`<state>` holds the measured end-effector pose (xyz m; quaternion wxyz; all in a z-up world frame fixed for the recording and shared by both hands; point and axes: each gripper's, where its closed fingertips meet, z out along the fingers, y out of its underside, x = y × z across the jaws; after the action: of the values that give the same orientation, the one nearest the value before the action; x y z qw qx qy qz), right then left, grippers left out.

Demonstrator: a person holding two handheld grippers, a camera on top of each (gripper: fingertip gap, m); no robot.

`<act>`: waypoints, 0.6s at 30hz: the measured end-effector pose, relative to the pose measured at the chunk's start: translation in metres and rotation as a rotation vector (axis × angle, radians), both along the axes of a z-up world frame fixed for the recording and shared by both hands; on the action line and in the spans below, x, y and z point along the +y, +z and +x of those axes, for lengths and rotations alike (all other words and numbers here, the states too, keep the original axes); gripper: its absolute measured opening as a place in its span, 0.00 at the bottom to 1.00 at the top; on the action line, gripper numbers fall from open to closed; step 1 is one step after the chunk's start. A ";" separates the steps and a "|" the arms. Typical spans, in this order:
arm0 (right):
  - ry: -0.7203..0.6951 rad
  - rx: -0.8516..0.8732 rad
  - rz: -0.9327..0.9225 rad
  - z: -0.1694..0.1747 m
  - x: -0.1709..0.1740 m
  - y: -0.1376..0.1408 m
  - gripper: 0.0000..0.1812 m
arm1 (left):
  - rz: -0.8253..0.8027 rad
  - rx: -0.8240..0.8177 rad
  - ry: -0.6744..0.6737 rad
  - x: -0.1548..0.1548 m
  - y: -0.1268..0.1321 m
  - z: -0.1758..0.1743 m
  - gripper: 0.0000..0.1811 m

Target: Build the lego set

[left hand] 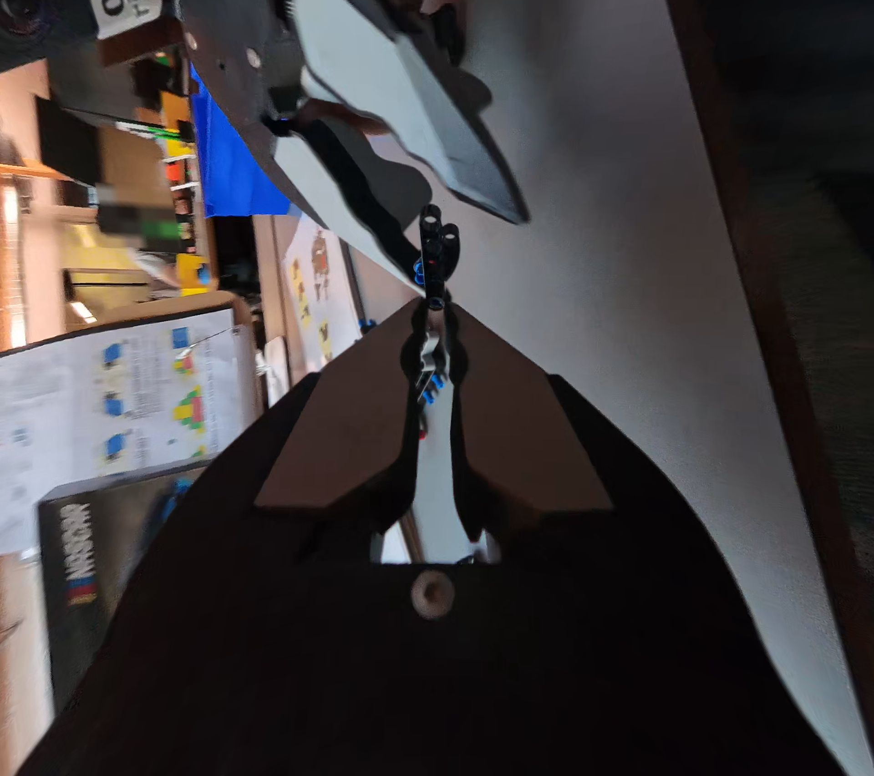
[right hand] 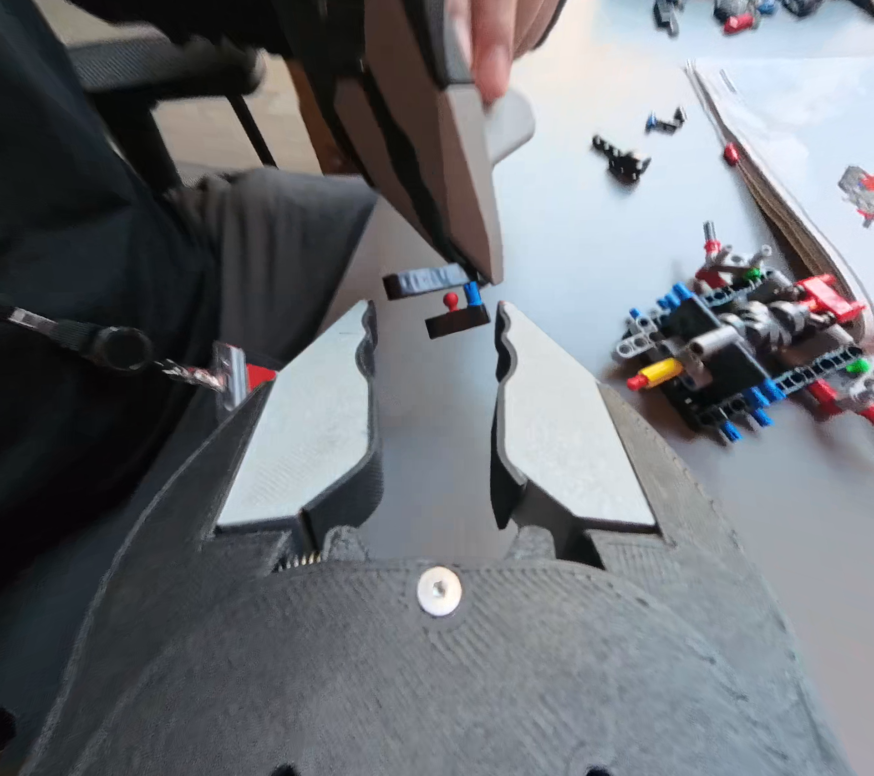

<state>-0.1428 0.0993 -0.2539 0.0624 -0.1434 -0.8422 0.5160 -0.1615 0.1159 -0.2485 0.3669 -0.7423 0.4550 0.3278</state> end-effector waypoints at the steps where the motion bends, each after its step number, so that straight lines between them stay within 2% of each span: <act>1: 0.007 0.000 -0.050 0.001 -0.001 0.007 0.27 | 0.013 0.039 0.011 -0.003 -0.002 0.001 0.02; 4: 0.025 -0.005 -0.107 0.003 -0.001 0.015 0.21 | 0.082 0.093 0.032 -0.007 0.000 0.003 0.01; 9: 0.016 0.107 -0.024 0.000 0.000 0.009 0.23 | 0.154 -0.003 0.036 -0.007 0.009 0.005 0.02; 11: 0.019 0.160 -0.023 -0.001 0.001 0.012 0.14 | 0.174 -0.048 0.026 -0.006 0.012 0.009 0.02; 12: 0.014 0.193 -0.013 -0.002 0.002 0.014 0.13 | 0.179 -0.068 0.027 -0.005 0.012 0.009 0.01; 15: 0.000 0.215 -0.001 -0.003 0.004 0.013 0.14 | 0.190 -0.113 0.033 -0.003 0.010 0.006 0.02; 17: -0.002 0.160 -0.018 -0.003 0.004 0.012 0.21 | 0.192 -0.120 0.031 -0.003 0.007 0.006 0.02; 18: 0.003 0.133 -0.029 -0.002 0.005 0.011 0.18 | 0.199 -0.122 0.025 -0.002 0.008 0.007 0.02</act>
<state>-0.1452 0.1042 -0.2424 0.1151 -0.1086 -0.8288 0.5368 -0.1541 0.1137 -0.2409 0.4617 -0.7264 0.3876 0.3300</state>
